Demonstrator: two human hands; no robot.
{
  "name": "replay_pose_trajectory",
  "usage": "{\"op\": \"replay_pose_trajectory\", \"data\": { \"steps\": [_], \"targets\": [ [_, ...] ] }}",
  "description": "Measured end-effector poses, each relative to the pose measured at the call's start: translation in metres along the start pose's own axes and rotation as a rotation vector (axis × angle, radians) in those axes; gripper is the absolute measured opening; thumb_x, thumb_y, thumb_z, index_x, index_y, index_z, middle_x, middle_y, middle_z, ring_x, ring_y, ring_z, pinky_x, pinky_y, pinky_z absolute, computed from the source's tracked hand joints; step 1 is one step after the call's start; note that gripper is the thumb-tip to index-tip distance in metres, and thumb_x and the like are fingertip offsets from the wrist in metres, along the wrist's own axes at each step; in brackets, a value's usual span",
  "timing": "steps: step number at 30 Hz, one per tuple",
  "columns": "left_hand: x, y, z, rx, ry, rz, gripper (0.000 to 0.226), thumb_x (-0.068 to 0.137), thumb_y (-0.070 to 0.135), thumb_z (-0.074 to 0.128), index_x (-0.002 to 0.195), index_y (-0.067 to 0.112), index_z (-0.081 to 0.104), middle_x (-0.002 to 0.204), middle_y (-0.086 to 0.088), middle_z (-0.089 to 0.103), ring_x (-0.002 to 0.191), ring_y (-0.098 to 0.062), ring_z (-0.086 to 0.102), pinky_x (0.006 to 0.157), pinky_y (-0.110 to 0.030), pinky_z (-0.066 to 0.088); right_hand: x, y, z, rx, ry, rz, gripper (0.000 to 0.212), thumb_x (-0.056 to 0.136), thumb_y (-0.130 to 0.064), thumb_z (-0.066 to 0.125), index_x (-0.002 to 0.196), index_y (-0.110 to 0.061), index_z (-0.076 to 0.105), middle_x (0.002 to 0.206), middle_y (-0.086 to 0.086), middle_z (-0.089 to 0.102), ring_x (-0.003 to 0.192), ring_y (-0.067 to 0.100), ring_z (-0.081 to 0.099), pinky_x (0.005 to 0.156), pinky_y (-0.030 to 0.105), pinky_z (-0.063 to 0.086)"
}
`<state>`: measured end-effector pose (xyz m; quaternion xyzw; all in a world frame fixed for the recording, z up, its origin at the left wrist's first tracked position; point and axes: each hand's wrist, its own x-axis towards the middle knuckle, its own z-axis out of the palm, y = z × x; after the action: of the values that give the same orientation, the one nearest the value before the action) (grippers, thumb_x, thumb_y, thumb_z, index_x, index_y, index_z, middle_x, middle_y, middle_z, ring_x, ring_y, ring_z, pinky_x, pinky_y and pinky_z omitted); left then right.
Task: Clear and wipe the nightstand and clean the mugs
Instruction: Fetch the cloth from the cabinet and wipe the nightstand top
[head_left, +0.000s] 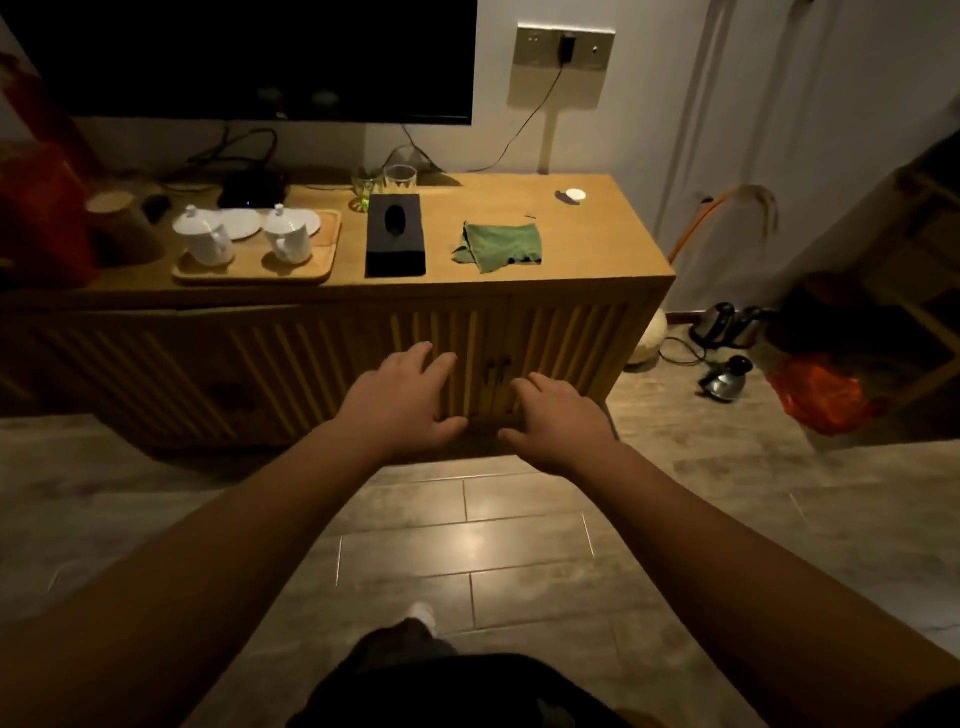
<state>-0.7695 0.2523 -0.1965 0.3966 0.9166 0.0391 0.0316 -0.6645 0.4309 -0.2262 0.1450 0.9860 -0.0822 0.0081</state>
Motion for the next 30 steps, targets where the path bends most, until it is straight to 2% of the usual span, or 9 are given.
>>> {"op": "replay_pose_trajectory", "data": {
  "steps": [9, 11, 14, 22, 30],
  "targets": [
    [0.182, -0.051, -0.012, 0.021, -0.050, 0.087, 0.086, 0.078, 0.069, 0.051, 0.148, 0.032, 0.018, 0.157, -0.006, 0.022, 0.139, -0.029, 0.032, 0.098, -0.048, 0.045, 0.162, 0.031, -0.021, 0.010, -0.082, 0.091, 0.072, 0.083, -0.057, 0.057, 0.143, -0.026, 0.032, 0.151, 0.004, 0.036, 0.134, 0.027, 0.038, 0.099, 0.048, 0.044],
    [0.230, -0.053, -0.006, 0.024, -0.082, 0.079, 0.086, 0.079, 0.070, 0.049, 0.148, 0.032, 0.016, 0.157, -0.006, 0.021, 0.139, -0.029, 0.032, 0.097, -0.048, 0.045, 0.204, 0.052, -0.019, 0.027, -0.113, 0.111, 0.071, 0.084, -0.056, 0.056, 0.143, -0.025, 0.031, 0.150, 0.004, 0.036, 0.134, 0.028, 0.038, 0.098, 0.048, 0.044],
    [0.254, -0.055, -0.004, 0.040, -0.109, 0.096, 0.085, 0.080, 0.071, 0.047, 0.148, 0.032, 0.015, 0.158, -0.006, 0.019, 0.139, -0.030, 0.032, 0.099, -0.048, 0.046, 0.228, 0.061, -0.019, 0.008, -0.134, 0.074, 0.071, 0.084, -0.056, 0.055, 0.142, -0.025, 0.031, 0.150, 0.004, 0.035, 0.132, 0.028, 0.039, 0.097, 0.048, 0.045],
    [0.425, -0.042, 0.006, 0.026, -0.152, 0.015, 0.084, 0.083, 0.069, 0.046, 0.150, 0.030, 0.013, 0.160, -0.005, 0.014, 0.140, -0.029, 0.031, 0.098, -0.046, 0.047, 0.381, 0.165, -0.025, 0.025, -0.199, 0.022, 0.062, 0.086, -0.053, 0.056, 0.136, -0.022, 0.036, 0.140, 0.004, 0.043, 0.124, 0.030, 0.045, 0.092, 0.049, 0.048],
    [0.522, -0.026, 0.018, -0.014, -0.229, -0.032, 0.084, 0.084, 0.068, 0.045, 0.150, 0.030, 0.012, 0.160, -0.005, 0.013, 0.141, -0.028, 0.028, 0.099, -0.048, 0.046, 0.473, 0.230, -0.038, 0.018, -0.262, -0.004, 0.062, 0.086, -0.051, 0.055, 0.136, -0.019, 0.036, 0.140, 0.006, 0.042, 0.124, 0.030, 0.044, 0.089, 0.047, 0.049]
  ]
}}
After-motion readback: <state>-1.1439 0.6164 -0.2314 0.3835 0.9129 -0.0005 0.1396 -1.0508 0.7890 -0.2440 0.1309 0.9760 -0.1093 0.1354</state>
